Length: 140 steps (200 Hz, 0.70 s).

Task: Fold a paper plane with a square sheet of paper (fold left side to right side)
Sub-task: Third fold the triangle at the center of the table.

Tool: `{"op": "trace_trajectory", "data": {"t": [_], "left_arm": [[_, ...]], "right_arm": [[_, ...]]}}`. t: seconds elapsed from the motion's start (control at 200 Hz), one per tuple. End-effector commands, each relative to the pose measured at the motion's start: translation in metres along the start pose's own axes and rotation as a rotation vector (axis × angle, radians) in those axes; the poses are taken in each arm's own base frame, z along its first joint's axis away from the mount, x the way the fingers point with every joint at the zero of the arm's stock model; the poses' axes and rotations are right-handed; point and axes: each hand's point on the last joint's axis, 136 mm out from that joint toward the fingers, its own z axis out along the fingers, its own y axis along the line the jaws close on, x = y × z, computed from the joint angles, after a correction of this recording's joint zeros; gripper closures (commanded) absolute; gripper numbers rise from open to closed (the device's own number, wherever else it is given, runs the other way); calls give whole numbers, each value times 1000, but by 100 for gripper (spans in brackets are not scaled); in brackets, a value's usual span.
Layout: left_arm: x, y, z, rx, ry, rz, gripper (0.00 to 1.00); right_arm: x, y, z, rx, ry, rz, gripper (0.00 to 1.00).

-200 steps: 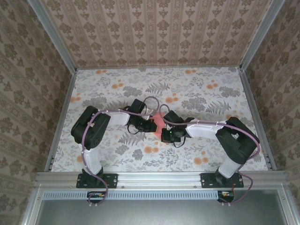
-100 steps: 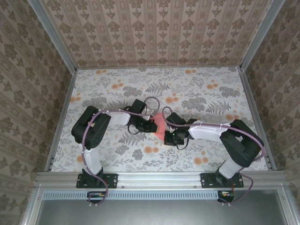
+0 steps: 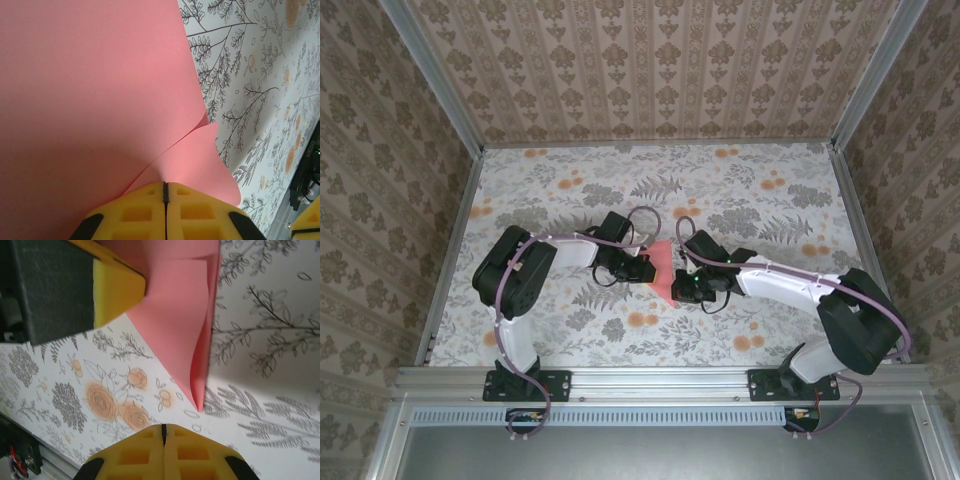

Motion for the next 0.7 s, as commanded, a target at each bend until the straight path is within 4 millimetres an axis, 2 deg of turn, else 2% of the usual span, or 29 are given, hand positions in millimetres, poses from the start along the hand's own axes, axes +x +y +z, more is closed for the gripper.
{"op": "trace_trajectory", "data": {"t": [0.0,0.175,0.425,0.57,0.695], "left_arm": [[10,27,6,-107,33,-31,93],[8,24,6,-100,29,-27,93],[2,16,-1,-93,9,-11,93],[-11,2,-16,-95,-33,30,89],[-23,-15,-38,-104,-115,92,86]], "right_arm": [[-11,10,12,-29,-2,6,99],[-14,2,30,4,17,15,100],[1,-27,44,104,77,33,100],[15,-45,50,164,126,42,100],[24,-58,51,207,153,42,100]]}}
